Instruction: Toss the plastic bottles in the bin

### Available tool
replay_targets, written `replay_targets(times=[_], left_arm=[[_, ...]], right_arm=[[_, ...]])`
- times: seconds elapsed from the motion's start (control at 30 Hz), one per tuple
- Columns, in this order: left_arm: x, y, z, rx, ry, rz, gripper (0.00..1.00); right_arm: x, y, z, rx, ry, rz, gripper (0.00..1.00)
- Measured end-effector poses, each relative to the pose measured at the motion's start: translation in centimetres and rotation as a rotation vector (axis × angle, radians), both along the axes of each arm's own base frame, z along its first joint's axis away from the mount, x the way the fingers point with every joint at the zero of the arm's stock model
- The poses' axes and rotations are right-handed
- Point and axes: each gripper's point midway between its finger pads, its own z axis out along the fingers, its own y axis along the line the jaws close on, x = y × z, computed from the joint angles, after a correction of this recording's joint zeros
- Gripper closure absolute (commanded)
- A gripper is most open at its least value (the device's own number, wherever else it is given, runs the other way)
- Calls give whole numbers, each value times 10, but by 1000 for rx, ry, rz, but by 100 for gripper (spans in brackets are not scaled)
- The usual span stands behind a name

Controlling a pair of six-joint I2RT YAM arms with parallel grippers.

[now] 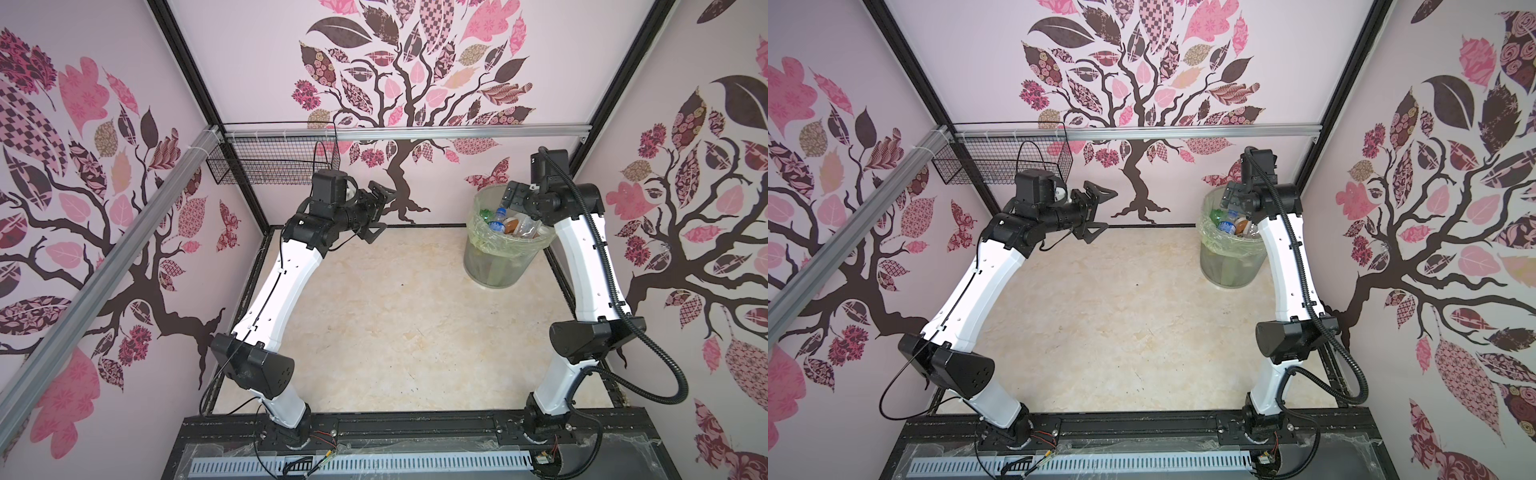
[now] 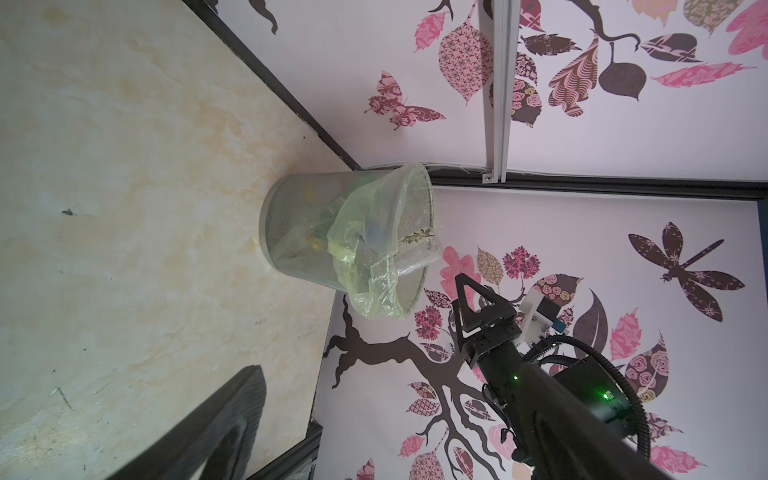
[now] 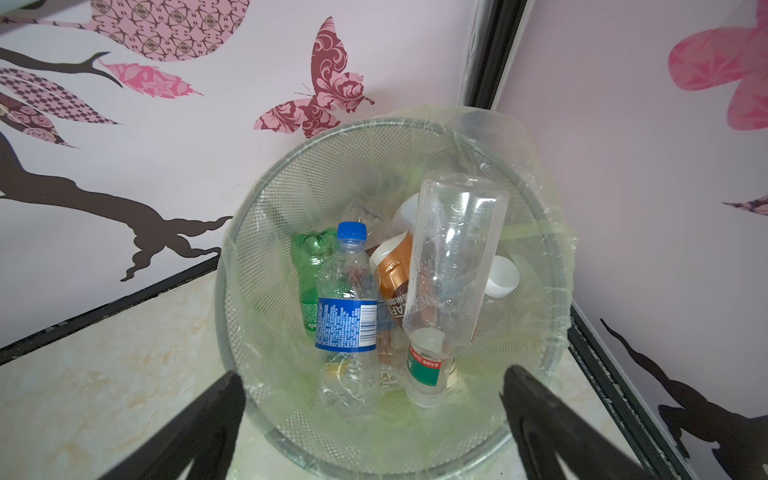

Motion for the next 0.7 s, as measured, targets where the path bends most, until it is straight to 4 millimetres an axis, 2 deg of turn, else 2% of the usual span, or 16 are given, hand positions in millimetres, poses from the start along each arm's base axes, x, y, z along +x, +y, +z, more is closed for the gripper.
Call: replay_targets(times=[0.1,0.2,0.33,0.47,0.53,0.6,0.7], left_arm=[[-2,3,-4,7,6,13,2],[-4,4,-7,9,15,18,2],[-10,6,-5,6,13,19,2],[-24,11,-2,-1,11,16,2],[-32,13,-1,-7,12,9,2],[-37,12,0,-12,13,0,2],[-38,11,0,-16,16,-12,2]], right_arm=[[0,0,-5,18,4,-6,1],[5,-4,-19,76,21,-18,1],[14,-28,-23,127,14,-70,1],[38,-53,-7,153,-61,-102,1],[52,-59,-4,171,-90,-97,1],[66,-63,-7,191,-103,-86,1],[84,-58,-29,238,-74,-61,1]])
